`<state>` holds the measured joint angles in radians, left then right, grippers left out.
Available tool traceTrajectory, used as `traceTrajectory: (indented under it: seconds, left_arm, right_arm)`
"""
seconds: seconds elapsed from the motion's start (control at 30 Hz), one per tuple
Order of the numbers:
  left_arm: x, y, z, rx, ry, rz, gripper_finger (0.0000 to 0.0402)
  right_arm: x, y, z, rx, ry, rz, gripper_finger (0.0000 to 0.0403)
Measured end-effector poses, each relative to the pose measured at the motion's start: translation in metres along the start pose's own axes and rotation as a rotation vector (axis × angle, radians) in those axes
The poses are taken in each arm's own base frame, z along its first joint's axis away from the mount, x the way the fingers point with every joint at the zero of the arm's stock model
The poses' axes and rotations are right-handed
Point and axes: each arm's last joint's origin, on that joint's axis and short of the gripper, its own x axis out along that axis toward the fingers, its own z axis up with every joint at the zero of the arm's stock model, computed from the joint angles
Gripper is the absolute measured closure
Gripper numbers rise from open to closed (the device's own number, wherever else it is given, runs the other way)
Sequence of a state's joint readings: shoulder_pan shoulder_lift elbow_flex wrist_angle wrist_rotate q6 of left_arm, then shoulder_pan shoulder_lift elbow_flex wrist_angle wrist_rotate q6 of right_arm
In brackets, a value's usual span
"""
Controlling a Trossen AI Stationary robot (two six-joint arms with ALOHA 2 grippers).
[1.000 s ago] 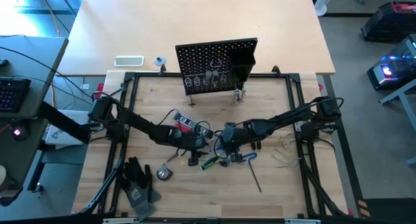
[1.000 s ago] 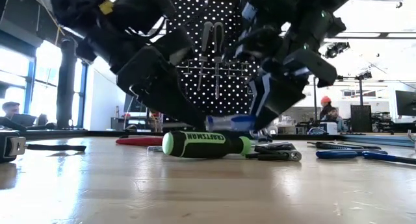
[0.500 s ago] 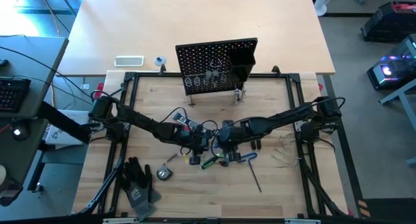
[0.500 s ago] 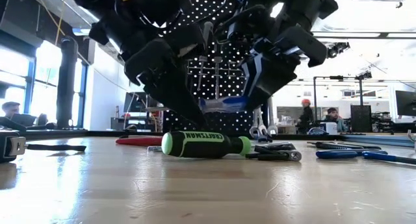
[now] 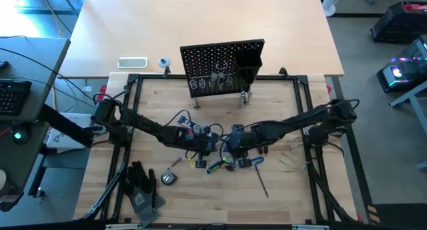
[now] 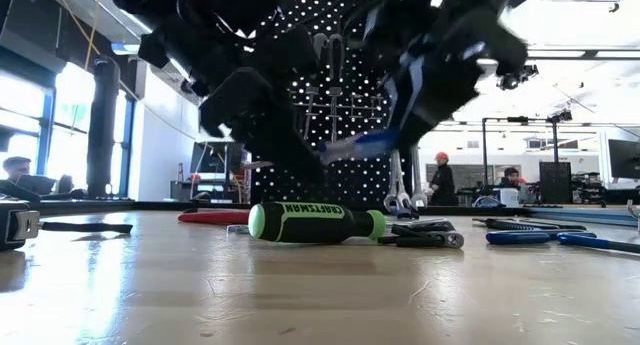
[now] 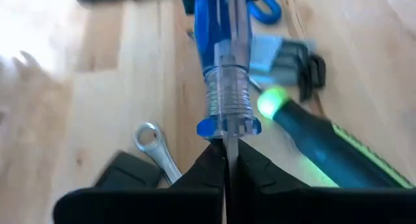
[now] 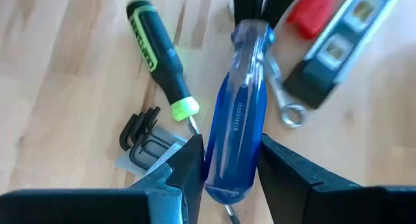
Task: Hang tools onto peg board
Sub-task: Hang the blue screwdriver onto the pegboard
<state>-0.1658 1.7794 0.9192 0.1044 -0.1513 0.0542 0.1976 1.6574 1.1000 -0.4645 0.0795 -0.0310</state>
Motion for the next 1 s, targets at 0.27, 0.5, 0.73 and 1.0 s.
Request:
traceTrajectory:
  seconds: [0.27, 0.5, 0.73, 1.0]
  left_arm:
    - [-0.002, 0.001, 0.016, 0.035, -0.168, 0.031, 0.0401]
    - [-0.005, 0.004, 0.028, 0.048, -0.297, 0.053, 0.0401]
    - [-0.010, 0.005, 0.039, 0.065, -0.412, 0.064, 0.0401]
    - [-0.014, 0.008, 0.045, 0.077, -0.483, 0.039, 0.0401]
  right_arm:
    - [-0.077, 0.009, 0.008, -0.010, -0.222, -0.077, 0.0272]
    - [-0.129, 0.014, -0.001, -0.002, -0.342, -0.137, 0.0271]
    - [-0.147, 0.015, -0.011, 0.003, -0.338, -0.177, 0.0271]
    - [-0.176, 0.011, -0.019, -0.074, -0.434, -0.161, 0.0274]
